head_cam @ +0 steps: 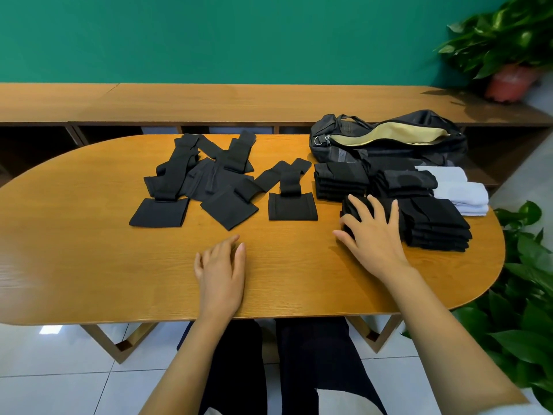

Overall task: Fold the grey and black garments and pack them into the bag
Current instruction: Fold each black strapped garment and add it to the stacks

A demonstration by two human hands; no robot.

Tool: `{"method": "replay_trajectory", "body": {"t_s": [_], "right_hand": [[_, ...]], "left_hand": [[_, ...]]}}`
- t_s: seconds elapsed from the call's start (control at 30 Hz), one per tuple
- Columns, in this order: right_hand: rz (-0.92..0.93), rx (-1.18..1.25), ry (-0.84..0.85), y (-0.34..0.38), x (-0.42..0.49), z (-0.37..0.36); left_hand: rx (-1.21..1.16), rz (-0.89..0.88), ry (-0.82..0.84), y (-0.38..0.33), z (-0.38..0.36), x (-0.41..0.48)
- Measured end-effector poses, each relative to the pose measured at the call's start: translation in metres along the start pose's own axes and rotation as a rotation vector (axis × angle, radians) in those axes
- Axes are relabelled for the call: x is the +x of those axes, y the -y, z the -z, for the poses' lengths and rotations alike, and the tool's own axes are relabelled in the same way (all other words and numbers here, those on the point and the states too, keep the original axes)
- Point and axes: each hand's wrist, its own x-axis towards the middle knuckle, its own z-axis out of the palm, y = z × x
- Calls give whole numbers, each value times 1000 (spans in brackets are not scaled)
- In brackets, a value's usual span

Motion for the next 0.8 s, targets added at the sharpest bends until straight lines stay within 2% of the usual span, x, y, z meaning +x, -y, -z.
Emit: {"method": "replay_trajectory", "body": {"t_s": [0.17,0.3,0.47,0.63,0.7,0.8], "right_hand": [[-14,49,-9,3,-8,-3],[137,85,-103,17,-2,7],[249,122,46,57,20,7],[177,124,250,78,36,-11],[155,130,267,80,32,-14],[161,199,183,80,14,-14]], "left_hand": [[-8,-1,-3,0,1,0],[2,2,-2,-1,1,0],[0,6,-10,-1,2,0],[-15,8,-18,0,3,0],[-24,10,-20,0,3,0],[-22,12,-27,0,2,0]]}}
